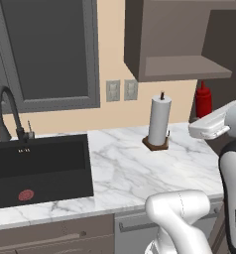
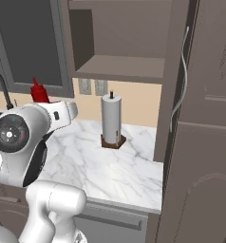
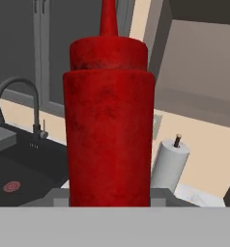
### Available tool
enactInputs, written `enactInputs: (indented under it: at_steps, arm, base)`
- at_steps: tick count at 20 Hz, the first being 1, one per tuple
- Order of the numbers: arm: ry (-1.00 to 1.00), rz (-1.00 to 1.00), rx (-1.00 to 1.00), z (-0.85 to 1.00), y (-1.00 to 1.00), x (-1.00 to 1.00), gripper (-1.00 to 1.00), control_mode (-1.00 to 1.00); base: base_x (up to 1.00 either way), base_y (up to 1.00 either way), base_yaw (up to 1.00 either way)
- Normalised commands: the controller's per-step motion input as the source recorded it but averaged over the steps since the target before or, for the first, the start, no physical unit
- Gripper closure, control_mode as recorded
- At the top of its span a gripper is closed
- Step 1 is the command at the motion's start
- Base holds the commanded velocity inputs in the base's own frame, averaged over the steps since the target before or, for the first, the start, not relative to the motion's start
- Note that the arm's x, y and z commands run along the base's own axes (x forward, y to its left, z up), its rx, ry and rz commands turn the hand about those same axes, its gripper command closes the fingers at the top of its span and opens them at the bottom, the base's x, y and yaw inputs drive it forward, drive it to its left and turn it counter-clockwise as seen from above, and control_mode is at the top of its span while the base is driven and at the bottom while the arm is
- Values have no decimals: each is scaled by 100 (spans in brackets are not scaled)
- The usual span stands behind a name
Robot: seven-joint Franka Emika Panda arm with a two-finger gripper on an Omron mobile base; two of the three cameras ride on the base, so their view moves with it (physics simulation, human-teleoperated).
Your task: Take 2 condiments from the cabinet and move them on the counter near the stove.Make sure the condiments are lined up with each other, next to each other.
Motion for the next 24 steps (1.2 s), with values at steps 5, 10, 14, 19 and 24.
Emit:
enactInputs:
  at_steps: [5,10,14,19,24]
  arm:
    - [0,0,0,0,0,0,100,100]
    - [0,0,0,0,0,0,100,100]
    - [0,0,0,0,0,0,100,100]
    - [0,0,0,0,0,0,100,100]
    - [0,0,0,0,0,0,100,100]
  base:
    - [-42,0,0]
    - [-94,13,8]
    - [-100,51,33]
    - [-73,71,40]
    - [3,54,75]
